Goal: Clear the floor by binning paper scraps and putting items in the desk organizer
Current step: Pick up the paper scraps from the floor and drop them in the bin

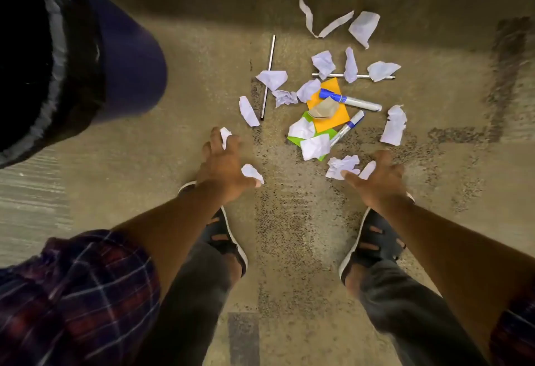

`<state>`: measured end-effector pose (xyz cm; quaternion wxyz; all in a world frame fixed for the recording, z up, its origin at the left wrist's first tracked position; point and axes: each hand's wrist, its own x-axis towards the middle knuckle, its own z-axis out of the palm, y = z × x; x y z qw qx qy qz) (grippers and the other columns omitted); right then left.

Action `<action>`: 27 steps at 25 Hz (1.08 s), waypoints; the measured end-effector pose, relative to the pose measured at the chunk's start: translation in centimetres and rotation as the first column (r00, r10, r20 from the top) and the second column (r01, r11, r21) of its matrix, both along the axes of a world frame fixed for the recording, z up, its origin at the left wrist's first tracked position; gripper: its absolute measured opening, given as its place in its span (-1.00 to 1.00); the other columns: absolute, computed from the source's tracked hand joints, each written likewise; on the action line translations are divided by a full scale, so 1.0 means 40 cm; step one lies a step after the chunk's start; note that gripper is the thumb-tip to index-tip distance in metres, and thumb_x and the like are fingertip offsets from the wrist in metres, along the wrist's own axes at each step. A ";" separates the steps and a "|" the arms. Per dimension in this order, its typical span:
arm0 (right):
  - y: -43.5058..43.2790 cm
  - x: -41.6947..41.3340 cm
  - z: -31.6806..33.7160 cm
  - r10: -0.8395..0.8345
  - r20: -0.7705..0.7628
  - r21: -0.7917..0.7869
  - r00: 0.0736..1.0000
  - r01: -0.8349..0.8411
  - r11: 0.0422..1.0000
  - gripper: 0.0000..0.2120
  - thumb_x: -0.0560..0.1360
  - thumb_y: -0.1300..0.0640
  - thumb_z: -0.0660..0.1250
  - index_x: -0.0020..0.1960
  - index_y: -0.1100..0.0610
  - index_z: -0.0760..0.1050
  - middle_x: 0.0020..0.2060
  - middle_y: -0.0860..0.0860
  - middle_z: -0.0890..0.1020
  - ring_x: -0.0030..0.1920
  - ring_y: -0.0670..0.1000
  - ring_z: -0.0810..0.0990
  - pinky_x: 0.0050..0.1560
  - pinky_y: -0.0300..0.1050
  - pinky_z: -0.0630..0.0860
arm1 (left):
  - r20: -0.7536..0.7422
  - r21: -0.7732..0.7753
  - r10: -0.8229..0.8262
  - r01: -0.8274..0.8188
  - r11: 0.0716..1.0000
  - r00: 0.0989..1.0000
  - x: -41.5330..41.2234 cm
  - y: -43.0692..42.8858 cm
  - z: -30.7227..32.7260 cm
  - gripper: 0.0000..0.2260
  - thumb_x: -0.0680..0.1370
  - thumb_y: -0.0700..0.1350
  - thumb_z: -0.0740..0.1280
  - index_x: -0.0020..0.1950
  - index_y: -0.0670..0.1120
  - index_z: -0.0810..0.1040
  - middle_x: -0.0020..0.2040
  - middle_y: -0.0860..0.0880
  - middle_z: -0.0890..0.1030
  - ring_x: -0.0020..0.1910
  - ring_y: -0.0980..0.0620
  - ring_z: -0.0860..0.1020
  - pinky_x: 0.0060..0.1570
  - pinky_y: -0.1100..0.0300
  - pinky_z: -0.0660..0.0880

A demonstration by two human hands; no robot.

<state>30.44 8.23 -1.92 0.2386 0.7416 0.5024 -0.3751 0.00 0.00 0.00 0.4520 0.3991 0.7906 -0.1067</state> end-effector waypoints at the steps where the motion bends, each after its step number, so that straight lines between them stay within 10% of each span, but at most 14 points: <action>1: -0.010 -0.009 -0.015 0.000 0.021 0.026 1.000 -0.001 1.000 -0.16 0.39 -0.30 0.51 0.49 0.00 0.22 0.40 0.31 0.33 0.34 0.36 0.46 0.20 0.18 0.51 | -0.016 -0.003 -0.020 0.020 1.000 1.000 0.015 -0.004 -0.020 -0.06 0.24 0.13 0.69 0.49 0.04 0.27 0.66 -0.13 -0.07 0.57 -0.26 0.15 0.35 -0.17 0.49; 7: -0.034 -0.074 -0.046 0.116 0.024 0.177 0.993 -0.118 0.977 -0.22 0.37 -0.34 0.50 0.36 0.05 0.28 0.26 0.30 0.42 0.14 0.29 0.52 0.02 0.05 0.49 | -0.179 0.114 -0.134 0.156 0.981 0.975 0.087 -0.054 -0.063 -0.37 0.36 0.06 0.61 0.33 -0.02 0.42 0.54 -0.20 0.19 0.41 -0.26 0.33 0.24 -0.16 0.54; 15: -0.038 -0.156 -0.058 0.192 -0.049 0.171 0.980 -0.181 0.969 -0.70 0.53 0.29 0.41 0.24 0.12 0.54 0.17 0.22 0.51 -0.12 0.08 0.49 -0.13 -0.11 0.46 | -0.015 0.212 -0.254 0.251 0.944 0.967 0.083 -0.058 -0.096 -0.83 0.57 -0.32 0.38 0.15 -0.18 0.60 0.26 -0.17 0.47 0.09 -0.14 0.58 0.05 0.05 0.59; 21: -0.009 -0.163 0.053 -0.287 -0.163 0.117 0.944 0.307 0.944 -0.73 0.42 0.22 0.57 0.10 0.05 0.69 -0.11 0.07 0.75 -0.23 0.04 0.71 -0.33 -0.09 0.64 | 0.177 0.200 0.264 -0.297 0.934 0.948 0.038 -0.051 -0.001 -0.93 0.48 -0.22 0.51 -0.19 -0.07 0.69 -0.01 -0.05 0.59 -0.04 0.01 0.56 -0.14 0.31 0.37; 27: 0.080 -0.301 0.286 -0.402 -0.395 0.040 0.826 0.453 0.891 -0.83 0.41 0.18 0.62 -0.16 0.03 0.63 -0.15 0.12 0.75 -0.23 0.11 0.70 -0.21 0.04 0.65 | 0.387 0.241 0.533 -0.641 0.729 0.752 -0.023 0.032 0.213 -0.83 0.41 -0.11 0.60 -0.26 0.01 0.62 -0.16 -0.01 0.65 -0.17 -0.15 0.65 -0.18 0.05 0.61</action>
